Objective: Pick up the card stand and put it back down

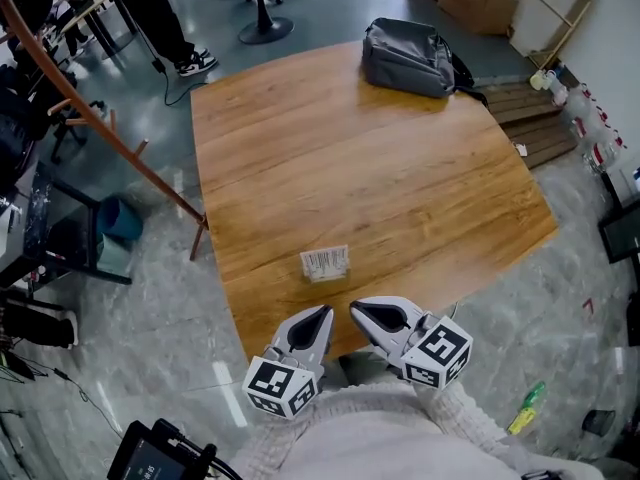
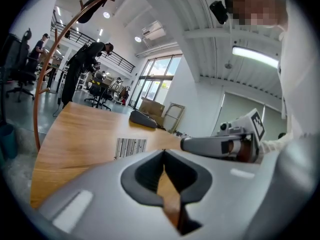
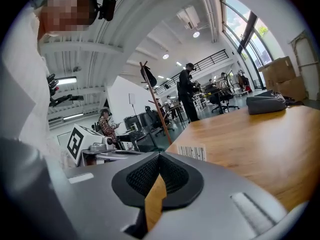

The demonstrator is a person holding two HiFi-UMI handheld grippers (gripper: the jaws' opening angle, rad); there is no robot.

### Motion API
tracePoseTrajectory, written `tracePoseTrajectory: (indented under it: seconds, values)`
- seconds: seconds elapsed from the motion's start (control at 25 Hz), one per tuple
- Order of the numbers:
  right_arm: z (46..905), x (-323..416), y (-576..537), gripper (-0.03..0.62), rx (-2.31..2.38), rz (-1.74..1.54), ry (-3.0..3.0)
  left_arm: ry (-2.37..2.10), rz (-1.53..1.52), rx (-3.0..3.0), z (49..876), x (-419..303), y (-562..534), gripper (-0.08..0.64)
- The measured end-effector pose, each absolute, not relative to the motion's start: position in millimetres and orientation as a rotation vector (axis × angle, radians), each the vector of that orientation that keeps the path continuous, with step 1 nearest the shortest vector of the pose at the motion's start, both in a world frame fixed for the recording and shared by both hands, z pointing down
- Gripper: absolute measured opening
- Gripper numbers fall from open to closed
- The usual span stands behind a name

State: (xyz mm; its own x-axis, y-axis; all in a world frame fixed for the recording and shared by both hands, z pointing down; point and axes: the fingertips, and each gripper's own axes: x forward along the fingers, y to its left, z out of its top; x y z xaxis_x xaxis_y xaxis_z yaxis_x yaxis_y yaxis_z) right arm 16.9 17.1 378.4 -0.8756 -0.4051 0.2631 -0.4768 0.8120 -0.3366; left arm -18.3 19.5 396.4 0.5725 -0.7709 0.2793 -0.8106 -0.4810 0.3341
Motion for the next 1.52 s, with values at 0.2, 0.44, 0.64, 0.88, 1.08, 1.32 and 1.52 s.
tracePoseTrajectory:
  seconds: [0.2,0.44,0.64,0.88,1.08,1.32,1.52]
  values:
    - [385,10,5,0.0,0.654,0.617,-2.814,-1.181,0.15,2.395,404,-19,4,0.008]
    - [403,9,-6,0.017,0.621,0.647,-2.78,-1.115,0.191,2.369,426,-25,-7,0.009]
    - [429,6,-12,0.043,0.608,0.659,-2.699,-1.127,0.268,2.326,450,-43,-17,0.048]
    - [459,12,-25,0.103,0.628,0.66,-2.624,-1.162,0.383,2.294,480,-62,-26,0.116]
    - [472,18,-47,0.149,0.678,0.657,-2.599,-1.147,0.472,2.314,498,-64,-36,0.167]
    - [495,17,-63,0.235,0.655,0.614,-2.561,-1.123,0.488,2.373,508,-63,-53,0.212]
    - [506,13,-70,0.262,0.612,0.589,-2.551,-1.07,0.531,2.425,517,-59,-61,0.245]
